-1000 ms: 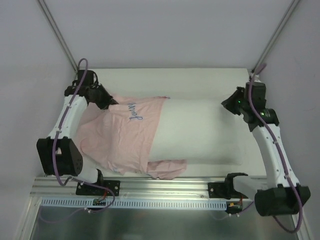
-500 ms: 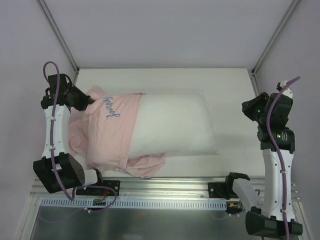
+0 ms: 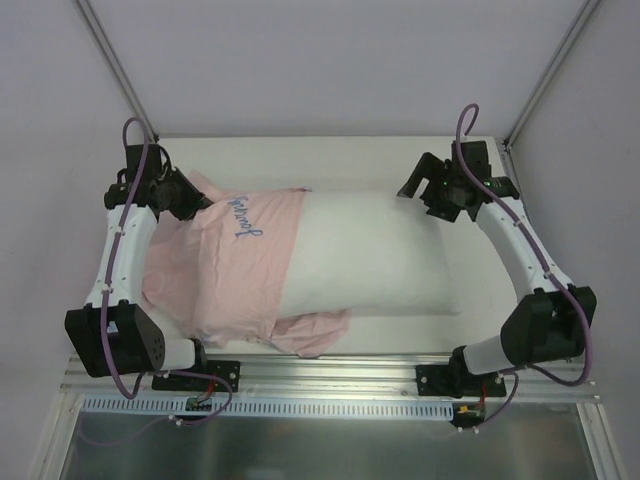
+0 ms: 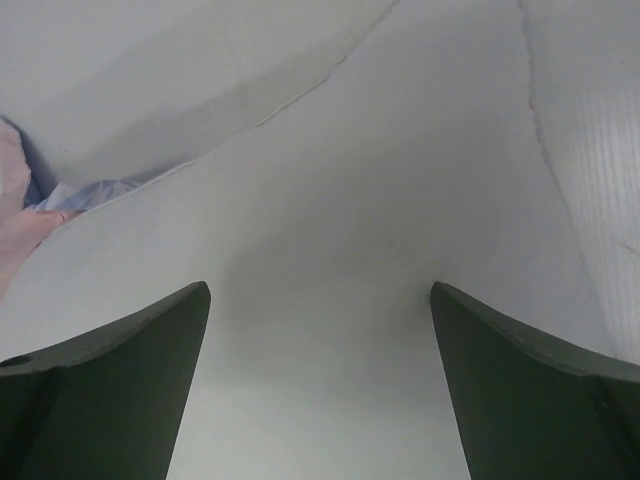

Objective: Remove the pillowcase from the pillow

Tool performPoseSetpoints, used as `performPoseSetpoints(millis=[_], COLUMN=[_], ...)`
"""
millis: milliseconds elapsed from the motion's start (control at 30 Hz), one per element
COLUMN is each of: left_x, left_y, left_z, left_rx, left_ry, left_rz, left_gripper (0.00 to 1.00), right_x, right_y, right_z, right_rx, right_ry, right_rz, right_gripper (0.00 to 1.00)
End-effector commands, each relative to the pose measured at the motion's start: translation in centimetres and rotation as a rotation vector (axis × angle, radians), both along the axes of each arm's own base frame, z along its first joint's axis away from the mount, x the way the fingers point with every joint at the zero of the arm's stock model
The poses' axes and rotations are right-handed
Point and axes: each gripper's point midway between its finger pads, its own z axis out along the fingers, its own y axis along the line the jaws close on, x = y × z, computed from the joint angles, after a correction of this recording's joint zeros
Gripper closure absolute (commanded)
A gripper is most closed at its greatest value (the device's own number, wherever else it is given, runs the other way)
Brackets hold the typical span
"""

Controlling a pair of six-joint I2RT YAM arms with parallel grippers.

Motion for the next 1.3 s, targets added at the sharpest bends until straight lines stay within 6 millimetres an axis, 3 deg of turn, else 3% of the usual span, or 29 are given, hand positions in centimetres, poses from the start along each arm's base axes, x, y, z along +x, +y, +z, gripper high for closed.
performPoseSetpoints(millis=[0, 200, 233, 267, 300, 333, 367, 433, 467, 533, 567, 667, 700, 733, 767, 800, 867, 1000, 1100, 1267], left_x=[0.3, 0.3, 0.3, 0.3, 0.2, 0.3, 0.3, 0.3, 0.3, 0.4, 0.6, 0.9, 0.9, 1.0, 1.1, 1.1, 1.1, 0.8, 0.4, -0.8], left_y=[-2.4, -5.4, -5.5, -5.6, -5.7, -5.6, -5.5, -5.5, -5.5, -4.7, -4.3, -2.5, -2.2, -1.8, -0.7, -0.3, 0.7, 1.2, 2.9, 6.2], left_z=[1.3, 0.6, 0.2, 0.0, -0.2, -0.5, -0.7, -0.7, -0.7, -0.4, -0.3, 0.1, 0.2, 0.1, 0.1, 0.1, 0.1, 0.7, 1.2, 1.6], left_rx=[-0.004, 0.020, 0.024, 0.027, 0.032, 0.036, 0.043, 0.046, 0.051, 0.086, 0.105, 0.089, 0.065, 0.052, 0.041, 0.025, 0.013, 0.034, 0.045, -0.013], left_ry=[-0.049, -0.029, -0.019, -0.015, -0.011, -0.002, 0.001, 0.000, -0.003, -0.017, -0.026, -0.031, -0.031, -0.024, -0.022, -0.015, -0.013, -0.043, -0.059, -0.073], left_rz=[-0.088, -0.168, -0.171, -0.174, -0.179, -0.177, -0.175, -0.182, -0.185, -0.171, -0.161, -0.110, -0.101, -0.088, -0.051, -0.024, 0.019, 0.042, 0.096, 0.190], left_gripper=[1.00, 1.00, 1.00, 1.00, 1.00, 1.00, 1.00, 1.00, 1.00, 1.00, 1.00, 1.00, 1.00, 1.00, 1.00, 1.00, 1.00, 1.00, 1.00, 1.00], right_x=[2.7, 4.4, 4.4, 4.5, 3.6, 3.7, 4.0, 3.8, 3.5, 3.0, 2.4, 0.7, -0.3, -0.9, -1.4, -2.5, -3.3, -4.2, -4.2, -4.6], right_y=[2.7, 5.4, 6.8, 7.6, 8.0, 8.2, 8.2, 7.4, 6.7, 4.8, 2.8, -0.4, -2.8, -3.5, -5.4, -6.0, -7.5, -8.8, -9.8, -12.0], right_z=[2.6, -3.3, -4.1, -4.1, -5.4, -5.0, -3.0, -1.7, 0.5, 2.0, 4.8, 6.6, 8.5, 9.0, 8.0, 9.1, 8.5, 5.8, 4.4, 4.4], right_rx=[0.098, 0.049, 0.102, 0.143, 0.171, 0.198, 0.232, 0.234, 0.241, 0.259, 0.292, 0.323, 0.342, 0.360, 0.359, 0.363, 0.334, 0.295, 0.282, 0.255], right_ry=[-0.046, 0.105, 0.120, 0.104, 0.125, 0.101, 0.034, -0.017, -0.074, -0.120, -0.188, -0.263, -0.327, -0.351, -0.354, -0.399, -0.411, -0.362, -0.333, -0.340], right_rz=[-0.039, -0.023, 0.029, 0.059, 0.068, 0.064, 0.049, 0.020, -0.003, -0.061, -0.114, -0.195, -0.255, -0.270, -0.325, -0.340, -0.390, -0.437, -0.471, -0.529], right_gripper=[0.04, 0.04, 0.15, 0.36, 0.67, 0.96, 0.99, 0.99, 0.99, 0.99, 0.99, 0.99, 0.99, 0.99, 0.99, 0.99, 0.99, 0.99, 0.99, 0.99])
